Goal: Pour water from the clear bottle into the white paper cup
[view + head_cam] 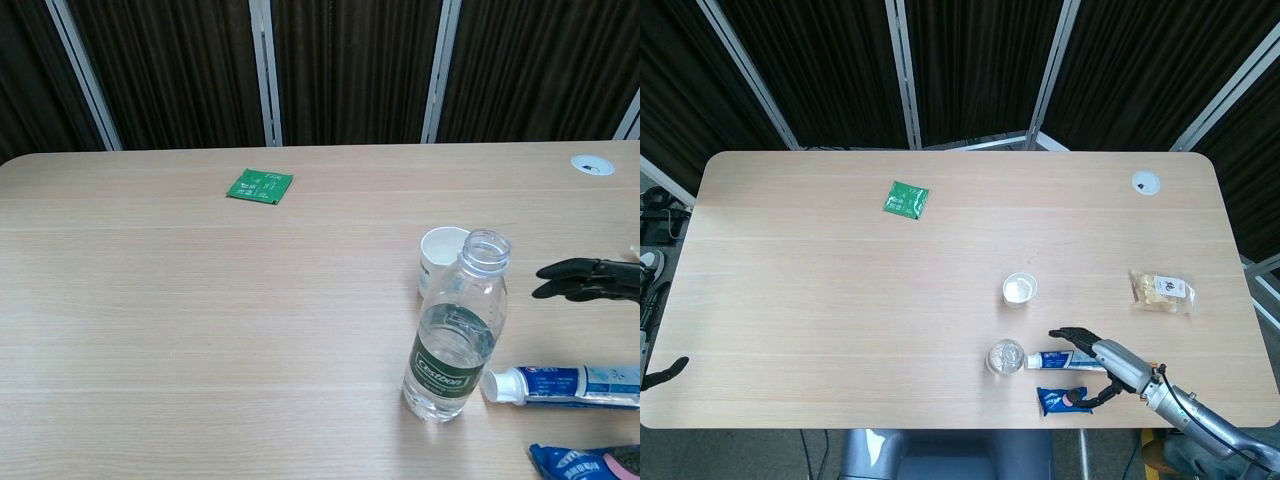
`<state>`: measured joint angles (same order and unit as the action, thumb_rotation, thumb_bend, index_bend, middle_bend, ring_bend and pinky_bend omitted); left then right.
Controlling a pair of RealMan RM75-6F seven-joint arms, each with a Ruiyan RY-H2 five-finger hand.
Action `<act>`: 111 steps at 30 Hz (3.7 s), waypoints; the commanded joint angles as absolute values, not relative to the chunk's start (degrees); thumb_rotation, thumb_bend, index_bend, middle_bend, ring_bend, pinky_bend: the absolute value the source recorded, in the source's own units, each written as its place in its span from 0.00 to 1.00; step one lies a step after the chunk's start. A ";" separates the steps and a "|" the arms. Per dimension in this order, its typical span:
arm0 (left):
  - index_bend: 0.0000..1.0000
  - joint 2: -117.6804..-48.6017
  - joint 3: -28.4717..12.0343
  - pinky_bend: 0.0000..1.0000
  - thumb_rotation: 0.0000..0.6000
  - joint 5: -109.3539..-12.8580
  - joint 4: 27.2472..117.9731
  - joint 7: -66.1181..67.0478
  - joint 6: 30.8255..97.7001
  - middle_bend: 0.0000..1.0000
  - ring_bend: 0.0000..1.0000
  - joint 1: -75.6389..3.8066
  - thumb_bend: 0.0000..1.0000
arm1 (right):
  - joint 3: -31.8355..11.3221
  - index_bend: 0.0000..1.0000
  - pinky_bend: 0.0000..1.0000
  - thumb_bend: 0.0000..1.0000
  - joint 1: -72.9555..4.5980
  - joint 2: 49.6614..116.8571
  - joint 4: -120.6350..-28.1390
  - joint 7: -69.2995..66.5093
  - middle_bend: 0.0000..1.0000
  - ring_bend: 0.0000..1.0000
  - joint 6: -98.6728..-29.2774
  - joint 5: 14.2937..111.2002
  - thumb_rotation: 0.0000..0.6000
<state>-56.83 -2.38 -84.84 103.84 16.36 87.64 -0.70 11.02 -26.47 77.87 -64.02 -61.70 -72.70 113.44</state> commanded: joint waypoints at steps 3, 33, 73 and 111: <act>0.00 -57.14 -2.86 0.00 1.00 -83.68 103.57 16.72 87.14 0.00 0.00 -1.12 0.00 | 10.66 0.00 0.05 0.00 -28.26 80.35 -63.63 -60.14 0.08 0.00 -71.87 112.33 1.00; 0.00 -58.14 -3.50 0.00 1.00 -78.00 102.47 18.36 83.30 0.00 0.00 -3.32 0.00 | 10.44 0.00 0.09 0.00 -36.48 90.36 -62.76 -58.13 0.13 0.03 -63.01 105.45 1.00; 0.00 -57.60 -2.30 0.00 1.00 -78.72 103.06 17.37 83.35 0.00 0.00 -3.73 0.00 | 7.78 0.48 0.31 0.37 -35.63 86.44 -71.70 -58.41 0.59 0.43 -66.14 97.41 1.00; 0.00 -56.71 -1.61 0.00 1.00 -79.90 103.78 15.97 83.28 0.00 0.00 -3.73 0.00 | -3.11 0.50 0.34 0.48 -33.43 84.63 -60.81 -10.93 0.61 0.45 -59.95 80.29 1.00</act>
<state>-56.71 -1.60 -79.90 103.78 15.96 83.27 -3.73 -2.25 -32.84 83.40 -61.61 -14.30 -60.87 81.24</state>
